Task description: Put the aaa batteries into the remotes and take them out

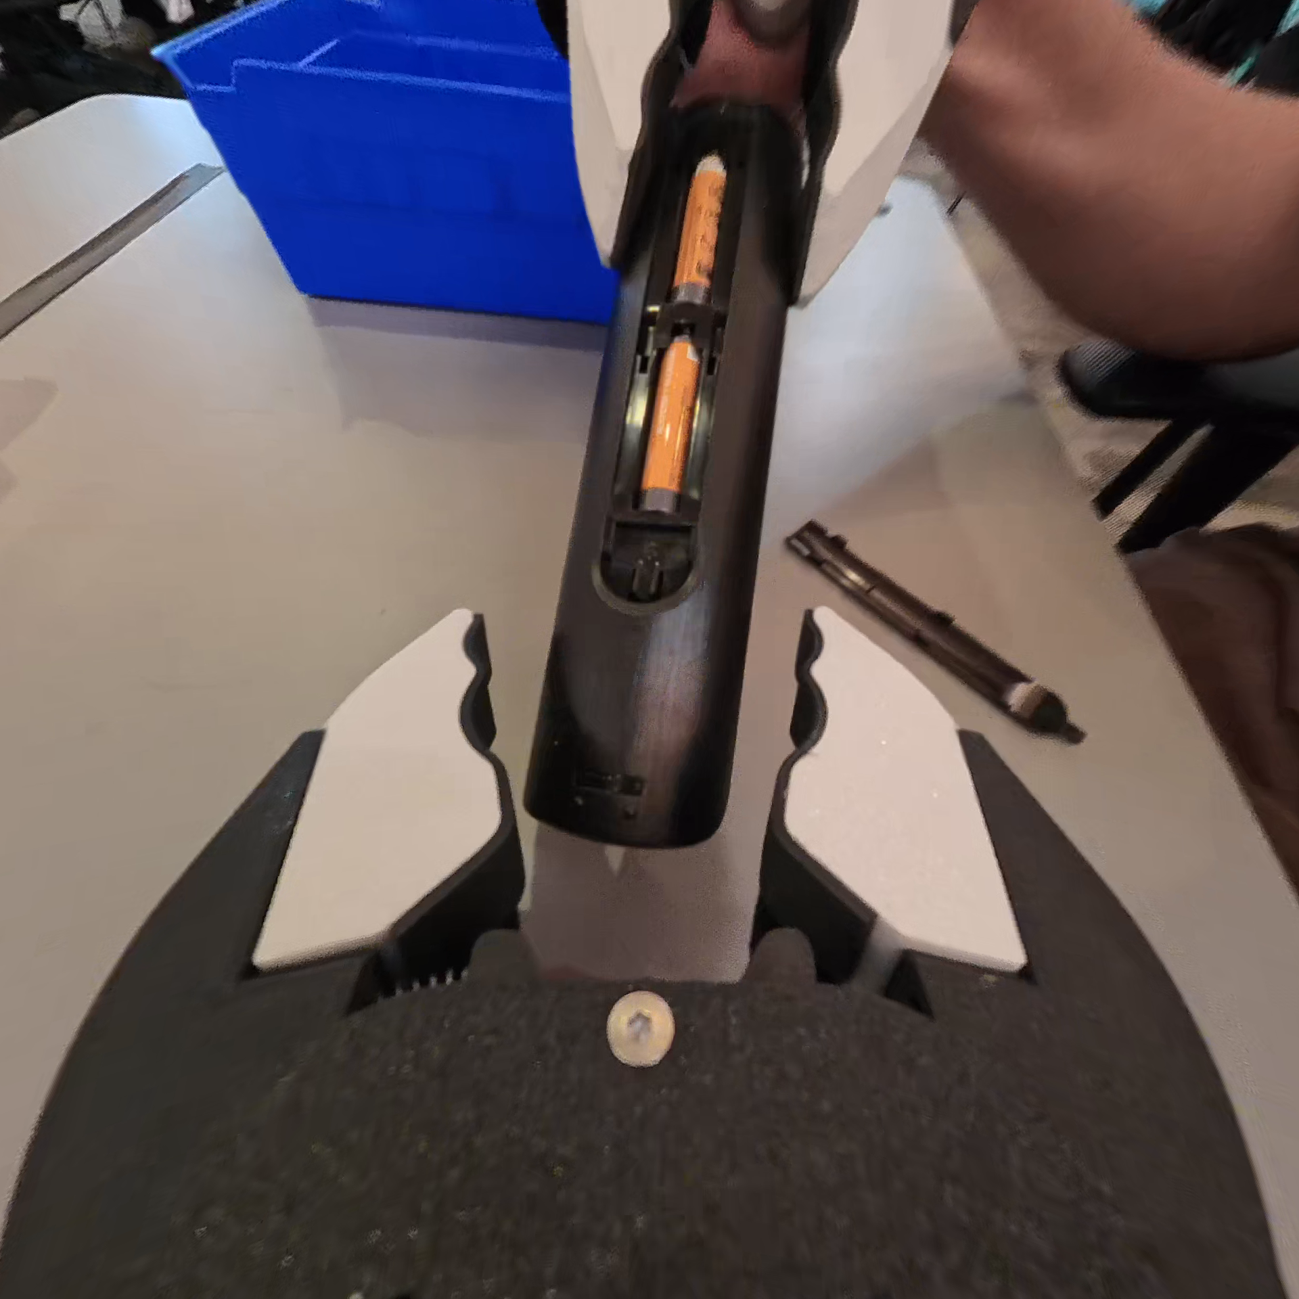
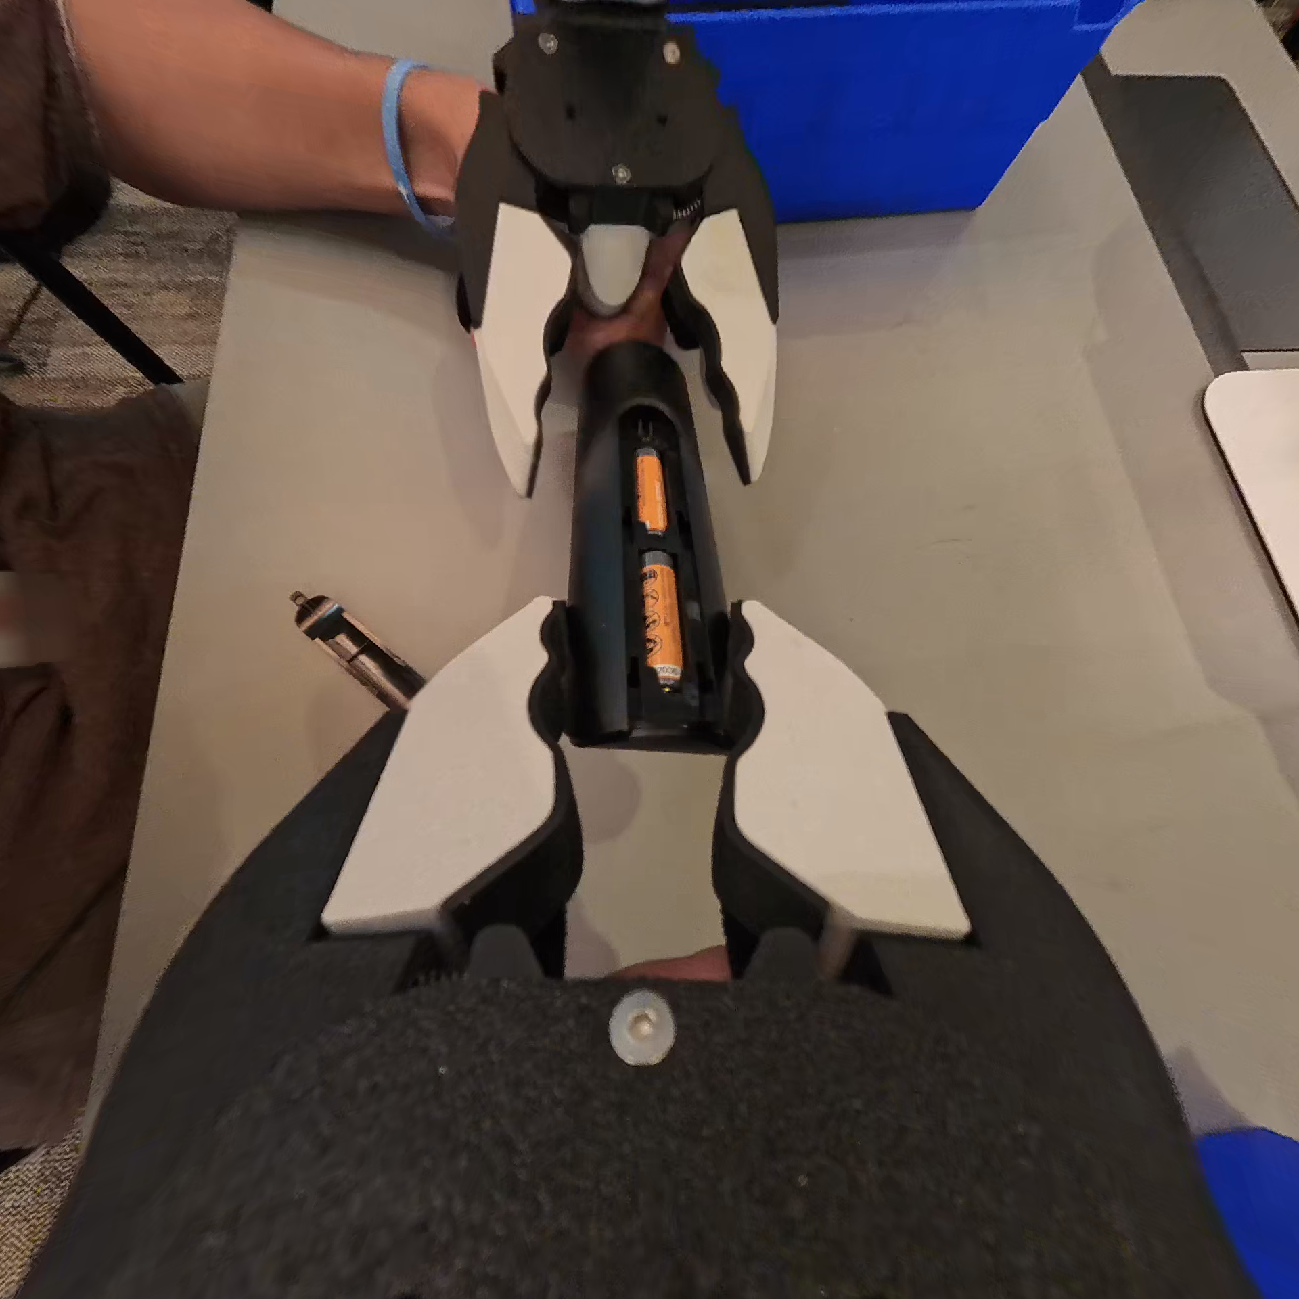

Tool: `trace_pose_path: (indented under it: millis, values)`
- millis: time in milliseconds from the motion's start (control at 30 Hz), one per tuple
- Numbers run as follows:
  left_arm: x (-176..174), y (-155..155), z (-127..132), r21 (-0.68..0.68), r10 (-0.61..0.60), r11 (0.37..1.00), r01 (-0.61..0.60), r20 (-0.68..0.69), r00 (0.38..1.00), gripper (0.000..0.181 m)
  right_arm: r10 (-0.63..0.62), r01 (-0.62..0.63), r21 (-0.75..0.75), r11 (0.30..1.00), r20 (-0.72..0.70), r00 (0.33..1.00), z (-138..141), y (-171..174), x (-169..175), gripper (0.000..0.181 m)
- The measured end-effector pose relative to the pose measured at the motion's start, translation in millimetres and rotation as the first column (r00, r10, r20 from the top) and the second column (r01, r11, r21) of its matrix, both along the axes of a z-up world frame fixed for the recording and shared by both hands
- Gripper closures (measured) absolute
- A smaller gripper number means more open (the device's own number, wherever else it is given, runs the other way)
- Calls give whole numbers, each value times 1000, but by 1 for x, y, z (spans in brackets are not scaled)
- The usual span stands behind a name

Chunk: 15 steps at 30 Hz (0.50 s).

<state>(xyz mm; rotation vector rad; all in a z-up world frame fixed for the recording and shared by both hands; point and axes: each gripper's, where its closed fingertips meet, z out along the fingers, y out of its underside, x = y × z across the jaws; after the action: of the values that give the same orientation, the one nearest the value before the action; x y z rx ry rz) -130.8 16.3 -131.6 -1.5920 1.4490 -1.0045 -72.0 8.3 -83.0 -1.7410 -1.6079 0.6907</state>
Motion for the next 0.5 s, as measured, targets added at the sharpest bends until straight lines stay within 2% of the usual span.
trace_pose_path:
  millis: [67,100,133,167,267,400,433,467,500]
  values:
    - [-1,-1,-6,45,-7,999,9,-56,998,112,25,-25,-4,1000,-37,999,2,-2,-8,144]
    - [-1,-1,-10,64,3,998,2,-84,996,107,77,-78,-7,997,-114,990,12,-8,-16,181]
    - [-2,-1,-15,78,1,997,8,-119,993,113,68,-64,25,998,-188,980,22,-4,-21,181]
    - [-2,-2,-21,89,-3,996,17,-154,988,116,47,-42,29,999,-186,981,15,7,-23,181]
    - [-1,1,-40,110,22,994,5,-248,969,113,9,-8,48,999,-13,1000,-12,5,-24,181]
    - [0,5,-45,151,60,988,-18,-278,959,115,-73,73,23,997,29,997,-28,18,-26,181]
    - [0,6,-45,160,66,987,-20,-284,957,114,-85,84,11,996,36,996,-31,20,-26,173]
    - [0,6,-46,171,72,985,-22,-288,955,114,-103,103,2,995,68,992,-36,21,-24,154]
    - [0,7,-46,182,80,983,-26,-292,953,115,-134,133,20,991,119,984,-43,24,-19,144]
